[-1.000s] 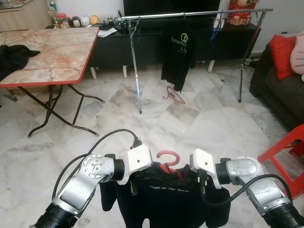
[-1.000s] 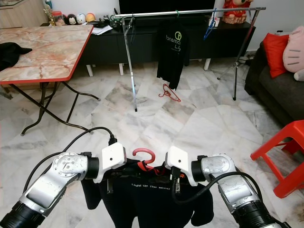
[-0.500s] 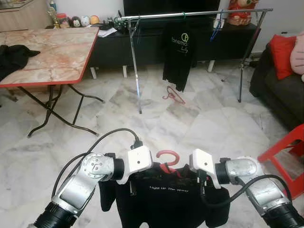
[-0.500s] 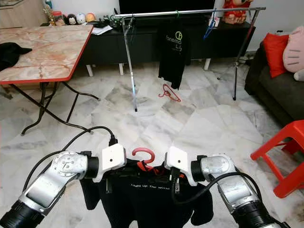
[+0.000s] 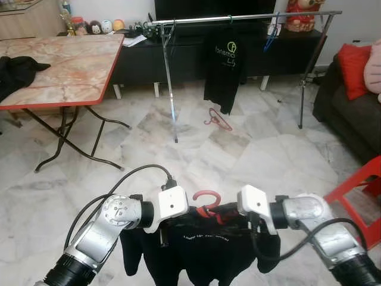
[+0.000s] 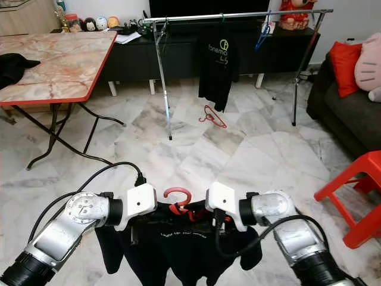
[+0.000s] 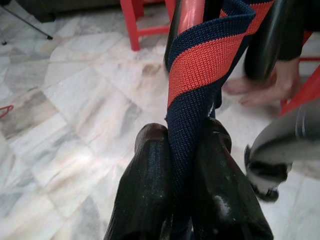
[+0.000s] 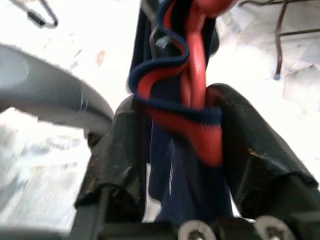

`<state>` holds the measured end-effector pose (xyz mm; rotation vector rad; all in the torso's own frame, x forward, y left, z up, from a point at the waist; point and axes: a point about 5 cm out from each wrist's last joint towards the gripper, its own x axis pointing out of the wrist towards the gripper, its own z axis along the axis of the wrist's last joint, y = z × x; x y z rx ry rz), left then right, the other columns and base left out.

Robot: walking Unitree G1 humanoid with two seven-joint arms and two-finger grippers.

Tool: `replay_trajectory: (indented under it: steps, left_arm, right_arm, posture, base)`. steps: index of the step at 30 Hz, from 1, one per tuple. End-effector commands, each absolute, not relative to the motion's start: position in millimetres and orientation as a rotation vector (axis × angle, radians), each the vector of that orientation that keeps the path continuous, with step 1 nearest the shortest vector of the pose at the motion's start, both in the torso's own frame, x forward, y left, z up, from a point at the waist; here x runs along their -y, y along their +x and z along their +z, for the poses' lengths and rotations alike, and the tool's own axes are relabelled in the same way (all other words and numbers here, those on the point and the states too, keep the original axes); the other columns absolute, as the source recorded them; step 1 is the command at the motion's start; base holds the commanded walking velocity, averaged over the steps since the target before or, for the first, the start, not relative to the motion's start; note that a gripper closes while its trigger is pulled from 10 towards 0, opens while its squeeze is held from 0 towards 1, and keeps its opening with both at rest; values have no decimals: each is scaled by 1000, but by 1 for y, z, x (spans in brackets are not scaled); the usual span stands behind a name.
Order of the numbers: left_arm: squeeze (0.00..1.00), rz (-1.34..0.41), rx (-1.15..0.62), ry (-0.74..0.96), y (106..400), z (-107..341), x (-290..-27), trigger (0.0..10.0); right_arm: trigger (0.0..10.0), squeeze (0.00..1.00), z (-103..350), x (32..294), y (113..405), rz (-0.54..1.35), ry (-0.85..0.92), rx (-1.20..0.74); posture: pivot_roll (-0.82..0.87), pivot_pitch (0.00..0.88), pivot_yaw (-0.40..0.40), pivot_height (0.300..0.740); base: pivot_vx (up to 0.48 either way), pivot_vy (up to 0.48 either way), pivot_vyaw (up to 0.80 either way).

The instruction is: Hang hanger

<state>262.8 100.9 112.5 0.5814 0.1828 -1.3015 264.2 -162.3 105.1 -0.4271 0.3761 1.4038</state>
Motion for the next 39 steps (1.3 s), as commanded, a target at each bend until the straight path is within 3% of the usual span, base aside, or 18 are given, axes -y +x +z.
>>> replay_trajectory:
  steps: [1,4,6,11,12,13,20,21,22,23,30,39]
  left_arm:
    - [0,-1292,-151,624,266,117,-102,0]
    - [0,-1287,-149,637,267,116,-103,0]
    - [0,-1267,-126,728,270,113,-109,0]
    - [0,-1260,-95,820,273,113,-115,0]
    - [0,-1257,-78,859,274,113,-116,0]
    - [0,-1265,-58,919,274,112,-118,0]
    - [0,-1268,63,993,274,117,-116,0]
    - [0,-1266,134,1018,274,123,-114,6549]
    - [0,-1265,151,1024,274,125,-114,6549]
    - [0,-1274,177,1028,273,127,-113,10000]
    - [0,-1357,341,1066,259,138,-105,10000]
    - [0,-1476,394,1156,246,136,-115,10000]
  right_arm:
    - [10000,1000,105,163,258,1452,-459,-406]
    - [10000,1000,104,170,252,1478,-519,-443]
    - [10000,1000,99,187,256,1408,-781,-490]
    - [10000,1000,101,204,259,1377,-947,-525]
    - [10000,929,104,205,260,1370,-942,-516]
    - [10000,0,109,207,261,1365,-944,-497]
    - [10000,0,117,209,270,1320,-992,-433]
    - [10000,0,123,210,278,1274,-956,-402]
    - [10000,0,124,211,281,1257,-935,-391]
    - [10000,0,127,211,285,1225,-898,-372]
    - [10000,0,133,208,300,1095,-779,-278]
    - [10000,0,127,209,293,1196,-745,-300]
  posture:
    - [-30,0,-7,740]
    - [-28,0,-8,740]
    - [-32,0,-9,740]
    - [-32,0,-9,740]
    - [-32,0,-9,740]
    - [-31,0,-8,740]
    - [-31,0,-5,740]
    - [-30,0,-5,740]
    - [-30,0,-5,740]
    - [-30,4,-4,740]
    - [-26,28,10,740]
    - [-18,47,29,740]
  base:
    - [0,0,0]
    - [0,0,0]
    - [0,0,0]
    - [0,0,0]
    - [0,0,0]
    - [0,0,0]
    - [0,0,0]
    - [0,0,0]
    - [0,0,0]
    - [0,0,0]
    - [0,0,0]
    - [0,0,0]
